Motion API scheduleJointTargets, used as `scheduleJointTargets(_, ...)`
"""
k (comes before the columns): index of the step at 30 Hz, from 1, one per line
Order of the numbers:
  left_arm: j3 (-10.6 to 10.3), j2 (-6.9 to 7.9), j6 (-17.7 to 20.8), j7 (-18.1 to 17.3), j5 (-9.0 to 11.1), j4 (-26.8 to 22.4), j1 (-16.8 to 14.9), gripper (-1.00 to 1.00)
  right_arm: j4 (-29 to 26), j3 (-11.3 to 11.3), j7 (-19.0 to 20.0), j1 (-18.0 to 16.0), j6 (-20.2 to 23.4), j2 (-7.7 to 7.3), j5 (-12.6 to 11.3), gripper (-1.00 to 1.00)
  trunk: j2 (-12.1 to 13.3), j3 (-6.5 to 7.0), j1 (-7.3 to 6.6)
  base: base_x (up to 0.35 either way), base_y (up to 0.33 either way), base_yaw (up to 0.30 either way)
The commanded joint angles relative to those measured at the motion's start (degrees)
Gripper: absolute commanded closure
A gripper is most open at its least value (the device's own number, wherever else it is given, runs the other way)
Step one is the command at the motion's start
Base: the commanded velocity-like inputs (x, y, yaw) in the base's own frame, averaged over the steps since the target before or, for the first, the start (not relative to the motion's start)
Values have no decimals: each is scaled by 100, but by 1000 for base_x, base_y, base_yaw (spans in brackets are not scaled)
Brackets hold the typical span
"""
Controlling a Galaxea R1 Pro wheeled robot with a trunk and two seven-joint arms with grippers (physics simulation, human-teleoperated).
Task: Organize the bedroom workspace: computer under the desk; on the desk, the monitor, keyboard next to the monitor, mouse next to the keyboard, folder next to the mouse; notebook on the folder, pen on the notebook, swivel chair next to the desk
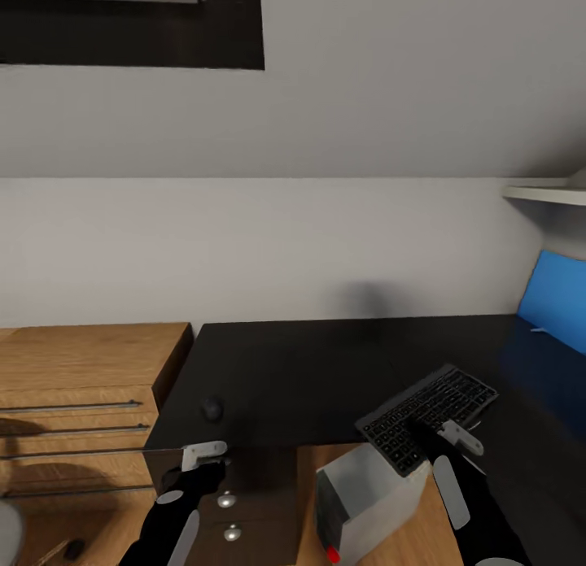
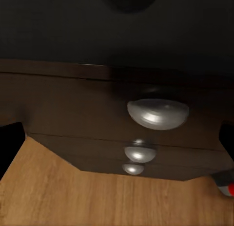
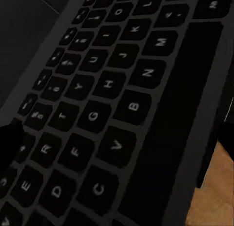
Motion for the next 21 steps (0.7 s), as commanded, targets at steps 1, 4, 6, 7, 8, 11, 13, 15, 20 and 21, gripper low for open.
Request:
scheduleJointTargets(1,-18,2,16,54,60,-5,-5,-100,-15,-8,-26,-2,24,4,-57,-100,-4,-1,0,0,0,202)
scheduleJointTargets(4,-25,2,16,54,61,-5,-2,-100,-15,-7,-26,-2,24,4,-57,-100,-4,17,0,0,0,199)
scheduleJointTargets(6,-27,2,16,54,61,-5,1,-100,-15,-7,-26,-2,24,4,-57,-100,-4,28,0,0,0,191)
scheduleJointTargets(7,-27,2,14,54,61,-5,2,-100,-16,-7,-26,-2,24,4,-57,-100,-4,34,0,0,0,186)
scheduleJointTargets(8,-28,2,15,54,61,-5,2,-100,-15,-7,-26,-1,24,4,-57,-100,-4,40,0,0,0,184)
scheduleJointTargets(11,-29,2,15,54,61,-5,4,-100,-15,-7,-26,-1,24,4,-57,-100,-4,57,0,0,0,180)
scheduleJointTargets(13,-29,2,13,54,61,-5,4,-100,-15,-7,-26,0,23,4,-57,-100,-4,69,0,0,0,177)
scheduleJointTargets(15,-30,2,14,54,61,-5,4,-100,-17,-7,-26,0,22,4,-57,-100,-4,81,0,0,0,176)
scheduleJointTargets(20,-30,2,16,54,61,-5,4,-100,-18,-7,-26,0,17,4,-57,-100,-4,109,0,0,0,173)
scheduleJointTargets(21,-32,2,16,54,61,-5,4,-100,-18,-7,-26,-1,18,4,-57,-100,-4,115,0,0,0,164)
